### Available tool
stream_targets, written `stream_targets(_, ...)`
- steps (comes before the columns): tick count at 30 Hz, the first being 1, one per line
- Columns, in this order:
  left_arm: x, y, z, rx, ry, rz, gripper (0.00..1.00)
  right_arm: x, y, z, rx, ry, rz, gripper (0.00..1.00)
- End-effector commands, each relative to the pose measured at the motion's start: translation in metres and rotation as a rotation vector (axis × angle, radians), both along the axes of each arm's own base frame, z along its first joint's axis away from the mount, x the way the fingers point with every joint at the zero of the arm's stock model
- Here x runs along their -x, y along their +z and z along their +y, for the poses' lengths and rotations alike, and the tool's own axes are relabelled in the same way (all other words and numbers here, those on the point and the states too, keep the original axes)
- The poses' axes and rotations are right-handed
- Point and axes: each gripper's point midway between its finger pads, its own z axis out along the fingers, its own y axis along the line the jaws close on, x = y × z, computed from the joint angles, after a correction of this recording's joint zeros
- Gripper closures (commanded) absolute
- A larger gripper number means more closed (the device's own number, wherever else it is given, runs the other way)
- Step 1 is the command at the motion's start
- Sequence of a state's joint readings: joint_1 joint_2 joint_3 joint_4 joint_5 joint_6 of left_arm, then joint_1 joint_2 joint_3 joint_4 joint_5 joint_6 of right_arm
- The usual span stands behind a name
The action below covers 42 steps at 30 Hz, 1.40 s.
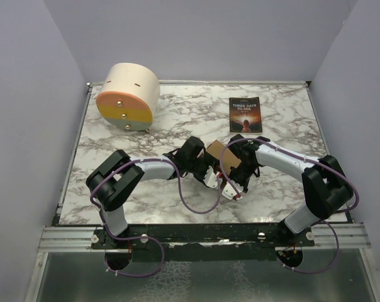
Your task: Fold the paper box
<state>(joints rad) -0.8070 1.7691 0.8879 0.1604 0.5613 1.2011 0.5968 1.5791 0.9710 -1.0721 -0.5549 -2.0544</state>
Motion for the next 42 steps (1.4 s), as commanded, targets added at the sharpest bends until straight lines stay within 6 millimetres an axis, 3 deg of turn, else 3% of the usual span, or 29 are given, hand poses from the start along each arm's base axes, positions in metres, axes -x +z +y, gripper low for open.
stream_targets(1,0.032,-0.057,0.032,-0.169,0.022,0.198,0.38,0.004,0.013,0.041,-0.26,0.413,-0.166,0.99)
stream_targets(42,0.032,-0.056,0.033,-0.17,0.022,0.197,0.38,-0.009,0.028,0.036,-0.202,0.358,-0.197,0.99)
